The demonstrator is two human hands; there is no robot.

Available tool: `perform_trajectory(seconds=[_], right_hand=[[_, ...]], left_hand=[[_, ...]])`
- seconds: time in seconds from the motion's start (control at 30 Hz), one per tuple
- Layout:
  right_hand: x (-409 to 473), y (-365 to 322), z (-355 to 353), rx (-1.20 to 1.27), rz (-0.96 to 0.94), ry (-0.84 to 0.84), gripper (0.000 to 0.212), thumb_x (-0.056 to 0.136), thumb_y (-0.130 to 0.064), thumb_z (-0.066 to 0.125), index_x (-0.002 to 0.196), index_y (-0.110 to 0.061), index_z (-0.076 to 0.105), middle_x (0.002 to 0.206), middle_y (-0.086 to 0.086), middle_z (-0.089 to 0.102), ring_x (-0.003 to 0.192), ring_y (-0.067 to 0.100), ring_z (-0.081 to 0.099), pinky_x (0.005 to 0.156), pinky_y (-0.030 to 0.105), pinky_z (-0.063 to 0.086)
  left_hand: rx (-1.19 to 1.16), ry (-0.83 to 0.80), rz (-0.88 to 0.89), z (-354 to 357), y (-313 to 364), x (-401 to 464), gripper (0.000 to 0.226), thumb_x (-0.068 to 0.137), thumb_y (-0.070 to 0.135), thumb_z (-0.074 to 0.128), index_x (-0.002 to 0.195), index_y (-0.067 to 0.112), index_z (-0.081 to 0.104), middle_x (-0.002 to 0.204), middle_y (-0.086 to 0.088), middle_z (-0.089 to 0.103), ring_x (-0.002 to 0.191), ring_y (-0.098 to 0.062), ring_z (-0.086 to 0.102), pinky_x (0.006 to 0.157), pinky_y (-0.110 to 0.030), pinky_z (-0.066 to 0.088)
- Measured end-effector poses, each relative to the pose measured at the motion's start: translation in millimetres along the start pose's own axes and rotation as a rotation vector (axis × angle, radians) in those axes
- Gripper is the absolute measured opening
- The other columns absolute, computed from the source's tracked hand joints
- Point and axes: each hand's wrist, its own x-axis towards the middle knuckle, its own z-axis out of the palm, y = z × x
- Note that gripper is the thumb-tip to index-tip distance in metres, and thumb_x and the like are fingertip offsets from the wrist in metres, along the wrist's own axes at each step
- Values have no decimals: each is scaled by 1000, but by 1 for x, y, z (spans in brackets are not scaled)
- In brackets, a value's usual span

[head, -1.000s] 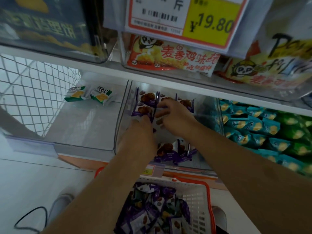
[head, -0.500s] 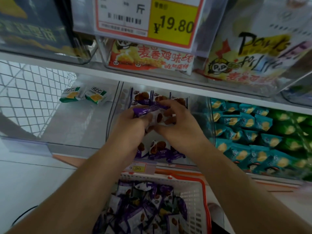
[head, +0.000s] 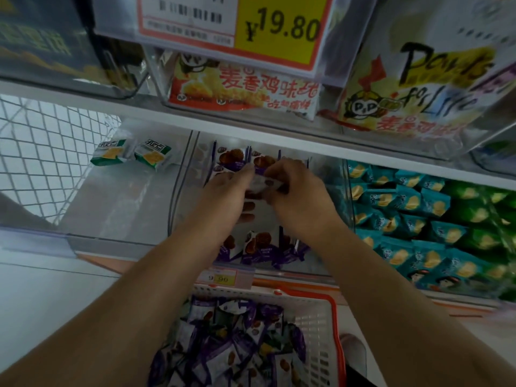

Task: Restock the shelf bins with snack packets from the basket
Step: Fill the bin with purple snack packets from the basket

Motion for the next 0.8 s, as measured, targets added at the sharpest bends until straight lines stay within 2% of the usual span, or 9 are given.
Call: perform_trajectory(seconds=[0.07,0.13,0.27,0.37,0.5,0.57,0.6,0.67,0.8], right_hand=[[5,3,1,76,99,-15,16,103,-22,59,118,-28,62,97,-19,60,83,-3,60,56,7,44],[9,2,2,136,131,-2,15,106,-25,56,118,-28,64,98,-17,62,84,-1,61,56,9,42],[7,3,5,206,262,88,29,104,-30,59,133,-27,56,109,-7,64,87,9,64,62,22,49],[-1,5,6,145,284,121,40,100,-29,64,136,-22,49,115,-3,59,91,12,59,59,18,42],[-14,7,1,26,287,81,37,88,-6,62,122,-17,51,121,7,55,86,12,50,55,16,35],[-21,7,-2,-7,255,58,34,87,-1,59,117,-15,53,119,8,56,84,11,50,56,17,38],[-24,6,-4,-33,236,46,34,88,0,59,119,-14,55,120,8,57,88,14,52,59,18,40],[-29,3,-7,-129,190,8,38,91,0,61,127,-12,56,126,9,57,103,21,56,73,21,45],[-30,-2,-12,-404,41,-110,44,93,-2,60,136,-8,51,133,13,53,119,24,53,84,24,38]], left_hand=[[71,7,33,0,0,4,39,96,60,60,118,28,68,113,0,73,98,-17,73,80,-38,64],[203,29,154,0,0,5,19,100,46,61,109,31,69,107,-2,74,95,-19,72,83,-42,63],[236,80,157,-3,-10,16,16,102,29,64,104,17,74,94,-7,77,83,-21,76,76,-39,65],[320,171,163,-3,-16,31,18,99,29,66,93,15,75,83,-8,77,76,-24,76,77,-46,64],[483,231,162,11,-15,58,32,95,35,70,87,4,74,80,-13,75,72,-28,73,65,-47,63],[567,243,105,25,-15,69,39,91,41,75,86,3,72,82,-12,74,69,-26,71,50,-36,55],[642,252,79,31,-16,72,40,90,42,76,88,2,71,84,-13,73,68,-25,69,44,-30,46],[805,249,104,39,-16,72,40,94,40,71,101,1,68,100,-18,71,80,-28,68,46,-27,37],[1112,283,274,36,-14,60,67,97,43,68,143,4,41,143,-24,44,117,-38,59,81,-43,49]])
